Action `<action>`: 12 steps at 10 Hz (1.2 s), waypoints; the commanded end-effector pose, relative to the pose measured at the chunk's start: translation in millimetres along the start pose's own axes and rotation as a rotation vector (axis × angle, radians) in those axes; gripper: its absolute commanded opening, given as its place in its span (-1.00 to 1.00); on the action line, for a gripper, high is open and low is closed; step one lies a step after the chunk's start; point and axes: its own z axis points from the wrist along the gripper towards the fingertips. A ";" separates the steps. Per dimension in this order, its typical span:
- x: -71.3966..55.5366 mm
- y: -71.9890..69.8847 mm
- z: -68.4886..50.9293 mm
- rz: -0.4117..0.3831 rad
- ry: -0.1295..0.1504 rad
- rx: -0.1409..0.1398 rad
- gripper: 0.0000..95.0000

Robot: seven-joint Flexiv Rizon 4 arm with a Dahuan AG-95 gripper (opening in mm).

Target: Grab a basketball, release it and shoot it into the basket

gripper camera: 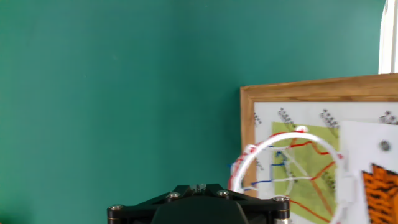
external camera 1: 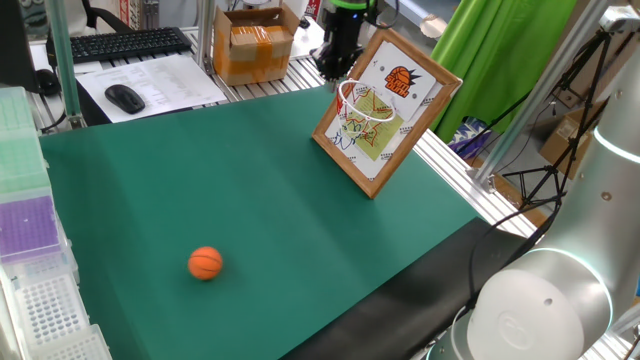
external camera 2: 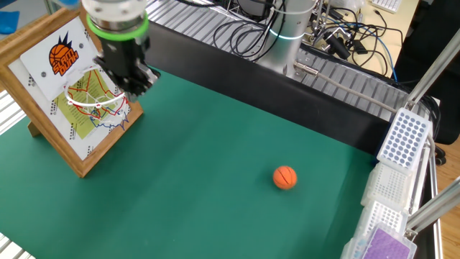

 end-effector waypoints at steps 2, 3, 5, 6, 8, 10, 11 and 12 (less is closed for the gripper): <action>-5.6 9.5 9.8 0.020 -0.004 -0.001 -1.00; -6.3 16.0 17.8 0.039 -0.009 -0.004 -1.00; 0.1 25.5 30.2 0.063 -0.026 -0.004 -1.00; 4.1 30.5 36.4 0.071 -0.029 -0.005 -1.00; 8.4 39.5 44.0 0.093 -0.035 -0.007 -1.00; 7.4 44.3 46.2 0.107 -0.030 -0.014 -1.00; 7.0 45.0 46.9 0.110 -0.029 -0.015 -1.00; 6.7 45.8 47.6 0.109 -0.027 -0.027 -1.00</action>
